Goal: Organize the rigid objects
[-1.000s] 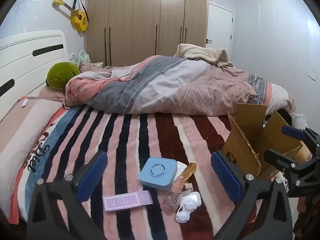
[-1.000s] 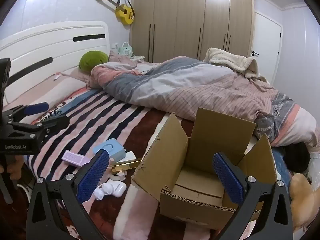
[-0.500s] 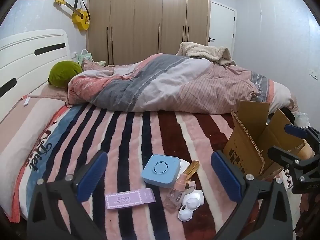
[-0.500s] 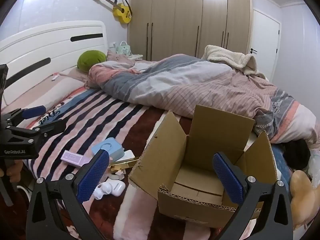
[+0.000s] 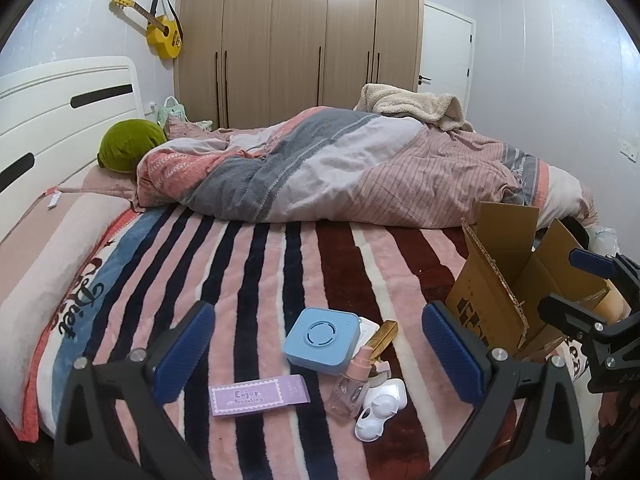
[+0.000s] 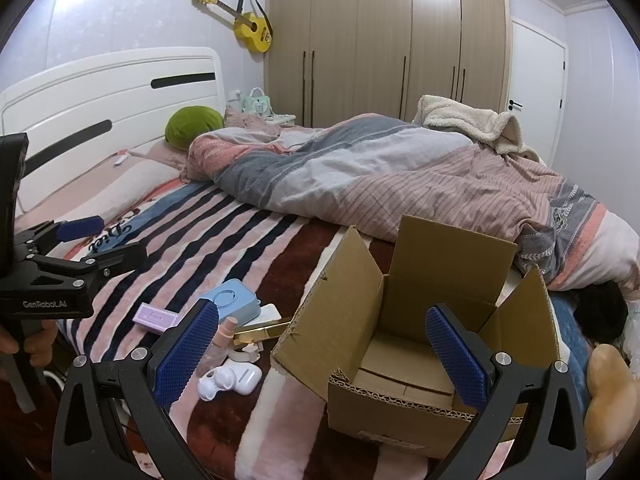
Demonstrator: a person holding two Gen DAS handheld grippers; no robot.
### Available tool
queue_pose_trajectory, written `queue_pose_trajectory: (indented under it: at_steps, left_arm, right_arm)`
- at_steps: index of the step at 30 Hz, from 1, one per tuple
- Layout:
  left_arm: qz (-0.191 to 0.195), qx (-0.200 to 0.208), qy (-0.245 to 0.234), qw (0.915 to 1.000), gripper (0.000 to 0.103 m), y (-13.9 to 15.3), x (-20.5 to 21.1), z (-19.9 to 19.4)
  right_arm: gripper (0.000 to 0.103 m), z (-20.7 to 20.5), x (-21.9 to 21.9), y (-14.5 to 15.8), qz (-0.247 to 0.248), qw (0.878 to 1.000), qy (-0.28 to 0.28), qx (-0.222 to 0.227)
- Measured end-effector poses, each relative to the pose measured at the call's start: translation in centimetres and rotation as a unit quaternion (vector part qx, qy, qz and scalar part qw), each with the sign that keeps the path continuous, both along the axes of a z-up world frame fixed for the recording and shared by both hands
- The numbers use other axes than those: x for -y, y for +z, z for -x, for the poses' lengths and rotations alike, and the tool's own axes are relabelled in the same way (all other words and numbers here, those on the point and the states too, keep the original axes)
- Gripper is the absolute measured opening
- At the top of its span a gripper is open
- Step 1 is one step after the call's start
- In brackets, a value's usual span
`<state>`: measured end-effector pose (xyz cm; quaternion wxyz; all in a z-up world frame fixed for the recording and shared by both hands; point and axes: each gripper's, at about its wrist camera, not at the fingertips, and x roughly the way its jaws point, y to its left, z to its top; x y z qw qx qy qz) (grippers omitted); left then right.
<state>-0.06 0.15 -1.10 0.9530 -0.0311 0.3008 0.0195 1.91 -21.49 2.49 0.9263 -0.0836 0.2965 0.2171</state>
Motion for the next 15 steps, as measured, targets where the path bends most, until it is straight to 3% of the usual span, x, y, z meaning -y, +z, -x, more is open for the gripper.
queue_pose_trajectory:
  at_steps: [15]
  left_arm:
    - [-0.001, 0.000, 0.000, 1.0000, 0.103, 0.03, 0.01, 0.09]
  right_arm:
    - [0.103, 0.15, -0.33, 0.10, 0.001, 1.000, 0.001, 0.001]
